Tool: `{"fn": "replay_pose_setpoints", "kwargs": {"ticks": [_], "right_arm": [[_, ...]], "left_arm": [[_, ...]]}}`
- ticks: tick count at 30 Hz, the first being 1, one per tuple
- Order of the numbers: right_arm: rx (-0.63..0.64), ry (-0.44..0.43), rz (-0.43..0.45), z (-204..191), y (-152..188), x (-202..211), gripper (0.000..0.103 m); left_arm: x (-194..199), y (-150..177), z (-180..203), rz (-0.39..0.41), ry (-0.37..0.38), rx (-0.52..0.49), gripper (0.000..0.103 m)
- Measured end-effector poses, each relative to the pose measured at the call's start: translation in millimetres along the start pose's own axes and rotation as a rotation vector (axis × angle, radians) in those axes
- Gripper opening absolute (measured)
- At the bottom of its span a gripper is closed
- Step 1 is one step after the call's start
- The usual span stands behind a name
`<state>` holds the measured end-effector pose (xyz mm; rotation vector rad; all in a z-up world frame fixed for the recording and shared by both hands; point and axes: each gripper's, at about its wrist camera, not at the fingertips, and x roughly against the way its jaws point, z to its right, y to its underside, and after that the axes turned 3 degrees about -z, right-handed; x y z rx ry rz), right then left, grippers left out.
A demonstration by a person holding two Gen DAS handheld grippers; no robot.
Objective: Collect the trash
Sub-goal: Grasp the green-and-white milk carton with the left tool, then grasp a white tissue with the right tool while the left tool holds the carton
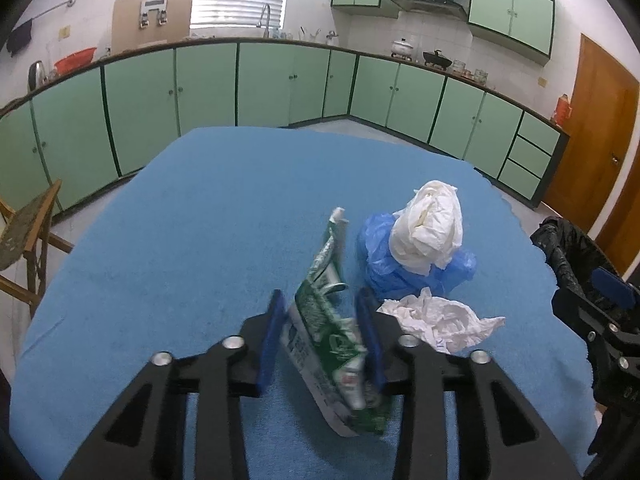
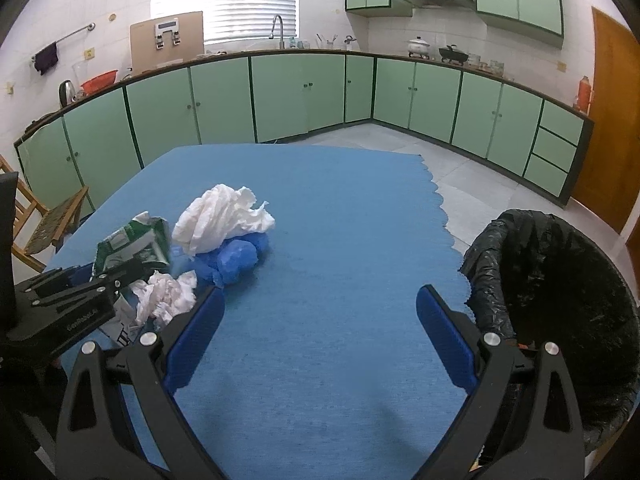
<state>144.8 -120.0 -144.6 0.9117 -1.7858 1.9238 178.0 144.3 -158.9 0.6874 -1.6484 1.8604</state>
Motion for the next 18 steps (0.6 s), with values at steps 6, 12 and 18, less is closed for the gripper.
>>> {"fn": "replay_pose_setpoints", "kwargs": {"ticks": [6, 12, 18], "right_arm": [[0.007, -0.041, 0.013, -14.8, -4.4, 2.0, 0.094], [0.028, -0.081, 0.005, -36.1, -5.2, -2.5, 0.093], [0.052, -0.123, -0.019, -55.3, -5.7, -10.1, 0.087]], "left_arm": [[6.7, -5.8, -6.6, 0.004, 0.013, 0.007, 0.014], [14.1, -6.6, -28.5, 0.01, -0.031, 0.05, 0.014], [22.2, -3.9, -45.4, 0.041, -0.117, 0.08, 0.014]]}}
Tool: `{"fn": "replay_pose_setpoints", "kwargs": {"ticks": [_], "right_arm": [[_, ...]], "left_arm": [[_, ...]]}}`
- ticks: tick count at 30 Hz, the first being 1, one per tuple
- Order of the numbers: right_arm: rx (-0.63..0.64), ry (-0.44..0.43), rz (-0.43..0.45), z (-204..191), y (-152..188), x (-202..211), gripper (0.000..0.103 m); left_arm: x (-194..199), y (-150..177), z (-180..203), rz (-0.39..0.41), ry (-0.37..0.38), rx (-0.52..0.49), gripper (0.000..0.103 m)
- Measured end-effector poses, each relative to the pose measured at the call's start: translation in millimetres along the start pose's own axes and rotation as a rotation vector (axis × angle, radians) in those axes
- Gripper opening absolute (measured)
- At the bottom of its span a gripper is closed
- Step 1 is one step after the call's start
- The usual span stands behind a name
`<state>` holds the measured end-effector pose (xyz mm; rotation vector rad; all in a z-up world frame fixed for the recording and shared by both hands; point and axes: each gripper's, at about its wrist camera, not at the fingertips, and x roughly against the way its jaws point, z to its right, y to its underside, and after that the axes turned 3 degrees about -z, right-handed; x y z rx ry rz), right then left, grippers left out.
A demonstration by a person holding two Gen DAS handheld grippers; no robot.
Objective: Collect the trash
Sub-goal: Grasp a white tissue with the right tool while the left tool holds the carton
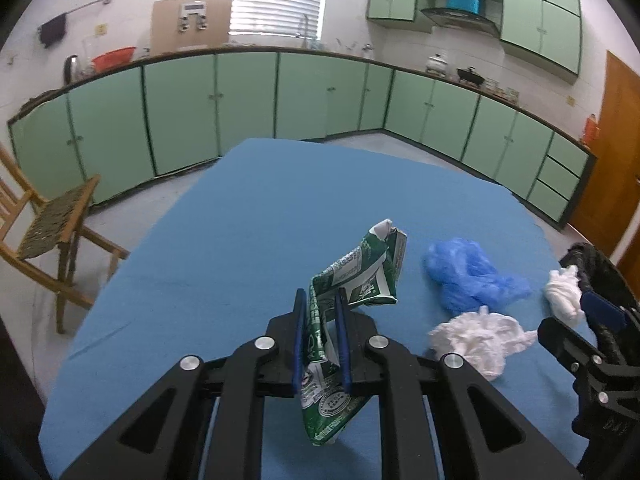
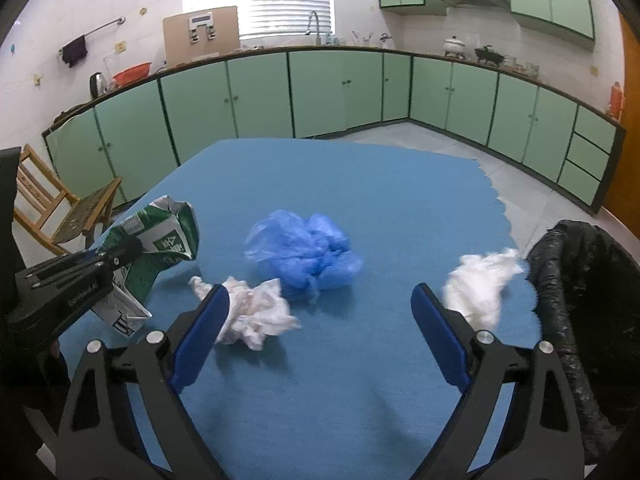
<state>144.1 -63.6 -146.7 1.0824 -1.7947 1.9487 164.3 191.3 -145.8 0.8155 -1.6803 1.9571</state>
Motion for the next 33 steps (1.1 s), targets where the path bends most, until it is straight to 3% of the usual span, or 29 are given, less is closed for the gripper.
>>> {"fn": "replay_pose_setpoints", "kwargs": {"ticks": [11, 14, 16, 17, 19, 22, 33], "right_arm": [[0.041, -0.025, -0.072, -28.8, 0.7, -31.2, 0.082], [0.051, -0.039, -0.106, -34.2, 0.3, -41.6, 0.072], [0.061, -0.064, -0.129, -37.6, 0.7, -46.0, 0.049], [0.065, -0.089, -0.141, -38.9, 0.8, -46.8, 0.044], [0.076, -0.121, -0.145, -42.7, 1.2, -46.3, 0.024], [0.105, -0.133, -0.129, -46.5, 0.4, -38.2, 0.015], [0.076, -0.155, -0.013, -31.7, -20.2, 16.3, 0.014]], "left_arm": [[-0.5, 8.1, -8.9, -0.001, -0.028, 0.022, 0.014], [-1.4, 5.6, -6.9, -0.002, -0.027, 0.024, 0.014], [-0.6, 7.0, -7.0, -0.002, -0.028, 0.024, 0.014], [-0.9, 6.9, -6.6, -0.002, -0.028, 0.025, 0.014], [-0.7, 7.0, -6.2, -0.002, -0.029, 0.023, 0.014], [-0.7, 7.1, -7.4, -0.001, -0.028, 0.021, 0.014], [17.5, 3.5, -4.1, 0.044, -0.01, 0.014, 0.014]]}}
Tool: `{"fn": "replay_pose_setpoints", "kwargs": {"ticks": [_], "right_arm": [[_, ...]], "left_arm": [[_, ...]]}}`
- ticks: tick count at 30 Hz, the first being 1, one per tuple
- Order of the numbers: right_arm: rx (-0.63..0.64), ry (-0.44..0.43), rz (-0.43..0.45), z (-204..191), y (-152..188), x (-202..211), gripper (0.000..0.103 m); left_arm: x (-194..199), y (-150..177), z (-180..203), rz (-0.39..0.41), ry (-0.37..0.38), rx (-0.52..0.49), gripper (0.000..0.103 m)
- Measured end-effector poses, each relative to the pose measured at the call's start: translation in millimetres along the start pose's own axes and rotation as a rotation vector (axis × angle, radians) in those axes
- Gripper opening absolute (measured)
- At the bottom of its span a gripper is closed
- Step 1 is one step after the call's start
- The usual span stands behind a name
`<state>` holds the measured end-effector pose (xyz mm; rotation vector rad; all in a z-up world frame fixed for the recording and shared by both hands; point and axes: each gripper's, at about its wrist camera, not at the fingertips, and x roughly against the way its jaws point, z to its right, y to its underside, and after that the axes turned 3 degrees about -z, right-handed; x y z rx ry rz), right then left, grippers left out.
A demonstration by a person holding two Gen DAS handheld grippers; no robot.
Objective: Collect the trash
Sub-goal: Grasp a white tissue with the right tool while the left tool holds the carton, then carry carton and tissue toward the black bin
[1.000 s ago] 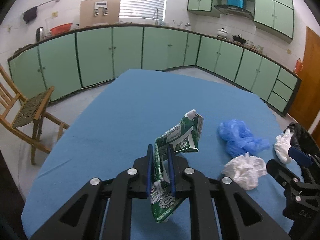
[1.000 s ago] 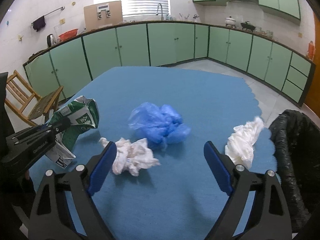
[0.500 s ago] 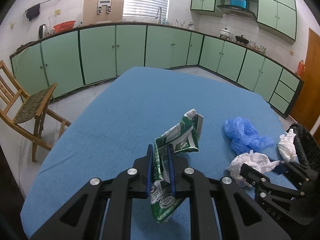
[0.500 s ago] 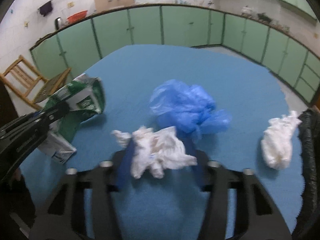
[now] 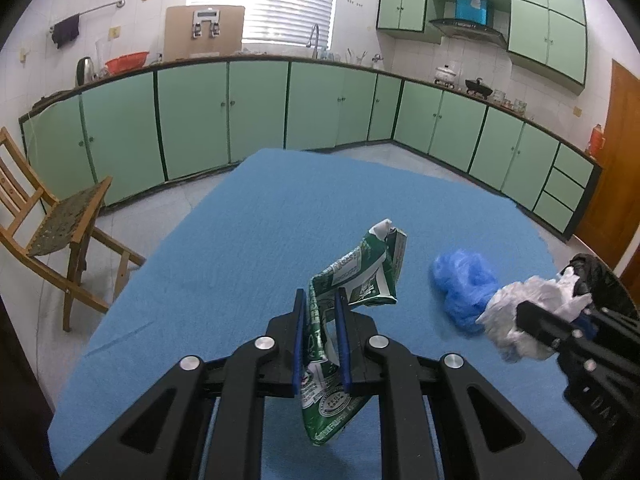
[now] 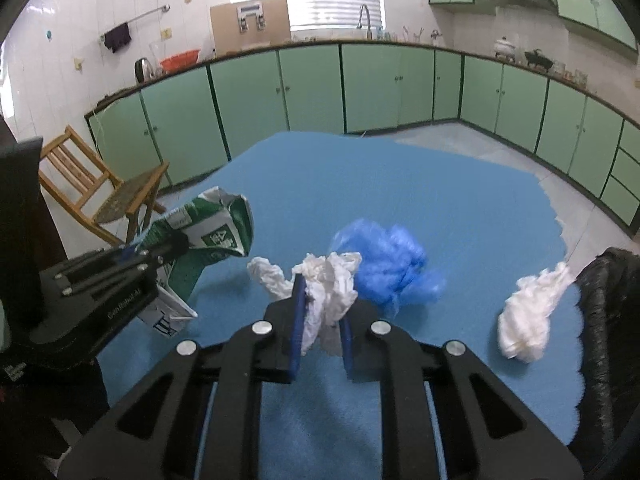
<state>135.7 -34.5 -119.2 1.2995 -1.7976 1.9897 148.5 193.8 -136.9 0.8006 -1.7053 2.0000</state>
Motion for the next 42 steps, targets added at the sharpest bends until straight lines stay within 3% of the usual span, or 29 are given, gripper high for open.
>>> {"fn": "replay_pose_setpoints", "kwargs": {"ticks": [9, 22, 42], "right_arm": [[-0.019, 0.035, 0.091, 16.6, -21.4, 45.7, 0.014], [-0.075, 0.114, 0.159, 58.9, -34.4, 95.8, 0.014], [-0.213, 0.333, 0.235, 172.6, 0.9, 178.7, 0.014]], "left_arm": [[25.6, -19.4, 18.2, 0.053, 0.035, -0.016, 0.014], [55.2, -43.0, 74.5, 0.112, 0.14, -0.08, 0.014], [60.3, -59.9, 205.1, 0.13, 0.371, -0.22, 0.014]]}}
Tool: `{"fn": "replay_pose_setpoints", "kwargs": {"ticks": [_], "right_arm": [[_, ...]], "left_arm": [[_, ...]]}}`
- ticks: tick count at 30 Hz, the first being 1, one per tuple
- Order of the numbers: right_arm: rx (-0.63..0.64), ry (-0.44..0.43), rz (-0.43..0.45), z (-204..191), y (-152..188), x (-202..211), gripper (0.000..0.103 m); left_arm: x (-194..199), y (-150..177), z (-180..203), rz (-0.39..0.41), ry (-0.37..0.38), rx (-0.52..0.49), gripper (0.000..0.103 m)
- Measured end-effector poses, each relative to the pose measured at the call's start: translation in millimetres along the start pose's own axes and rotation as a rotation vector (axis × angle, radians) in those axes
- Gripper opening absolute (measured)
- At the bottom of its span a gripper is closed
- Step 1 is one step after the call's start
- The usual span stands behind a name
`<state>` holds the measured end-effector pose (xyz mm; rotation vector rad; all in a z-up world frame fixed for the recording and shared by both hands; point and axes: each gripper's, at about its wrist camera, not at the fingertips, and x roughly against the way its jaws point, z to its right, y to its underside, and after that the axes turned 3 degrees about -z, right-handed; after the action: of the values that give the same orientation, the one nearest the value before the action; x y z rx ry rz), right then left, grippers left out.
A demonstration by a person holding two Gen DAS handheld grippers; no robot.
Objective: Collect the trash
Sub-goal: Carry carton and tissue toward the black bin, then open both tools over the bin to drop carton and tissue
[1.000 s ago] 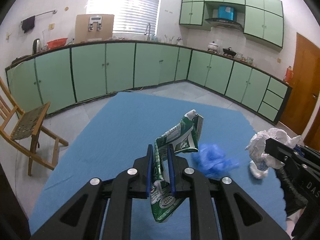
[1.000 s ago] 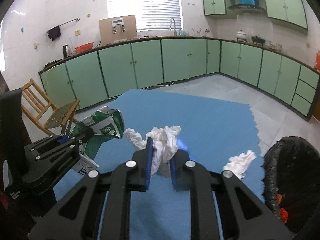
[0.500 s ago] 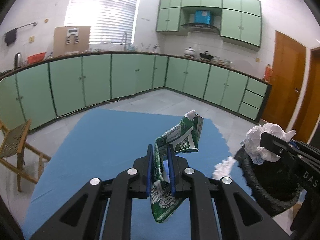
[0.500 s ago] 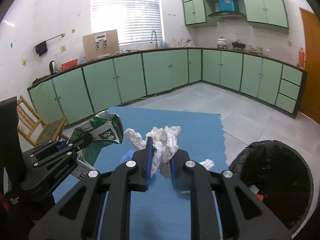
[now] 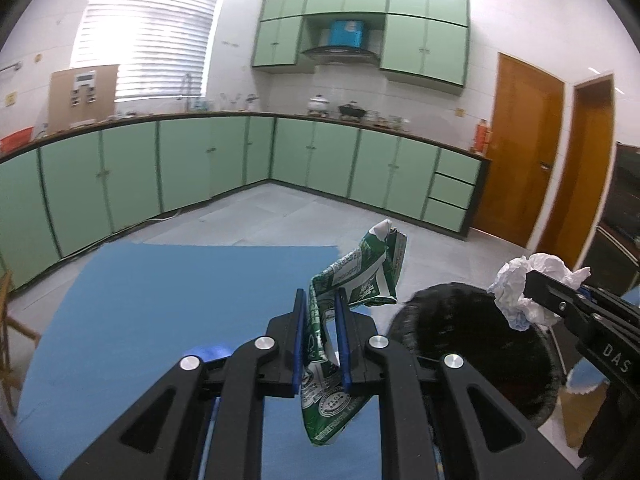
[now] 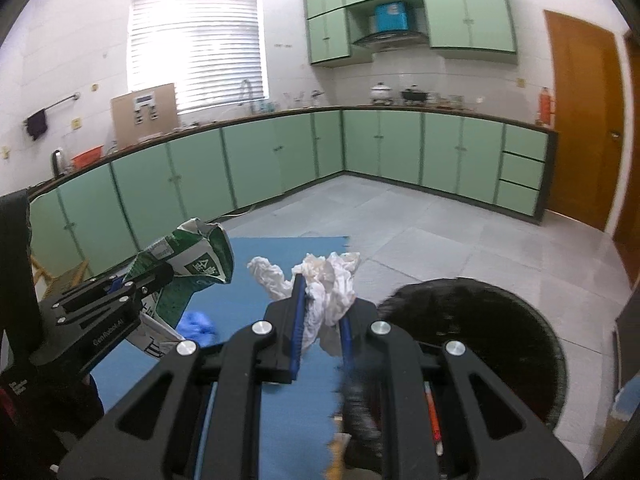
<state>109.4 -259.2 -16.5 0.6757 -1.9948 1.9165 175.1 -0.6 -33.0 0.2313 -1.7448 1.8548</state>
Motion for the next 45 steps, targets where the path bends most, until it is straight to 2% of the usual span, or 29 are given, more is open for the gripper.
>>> {"fn": "replay_pose_setpoints", "kwargs": {"ticks": [9, 20, 26, 35, 42, 45], "right_arm": [[-0.055, 0.122, 0.009, 71.0, 8.3, 10.9, 0.014], [-0.134, 0.233, -0.015, 146.9, 31.8, 8.6, 0.014], [-0.176, 0.262, -0.06, 173.9, 50.2, -7.8, 0.014], [-0.227, 0.284, -0.147, 201.8, 72.3, -49.7, 0.014], [-0.262, 0.288, -0.198, 217.2, 85.0, -75.8, 0.014], [-0.261, 0.285, -0.212, 221.8, 88.6, -82.6, 0.021]], "left_arm": [[-29.8, -11.5, 67.3, -0.003, 0.117, -0.058, 0.014], [-73.6, -10.5, 138.5, -0.035, 0.212, -0.123, 0.014], [-100.0, -1.6, 156.9, -0.079, 0.242, -0.146, 0.014], [-148.3, 19.2, 179.4, -0.178, 0.246, -0.164, 0.014], [-177.9, 28.1, 195.0, -0.224, 0.247, -0.174, 0.014], [-183.2, 30.9, 197.5, -0.238, 0.257, -0.176, 0.015]]}}
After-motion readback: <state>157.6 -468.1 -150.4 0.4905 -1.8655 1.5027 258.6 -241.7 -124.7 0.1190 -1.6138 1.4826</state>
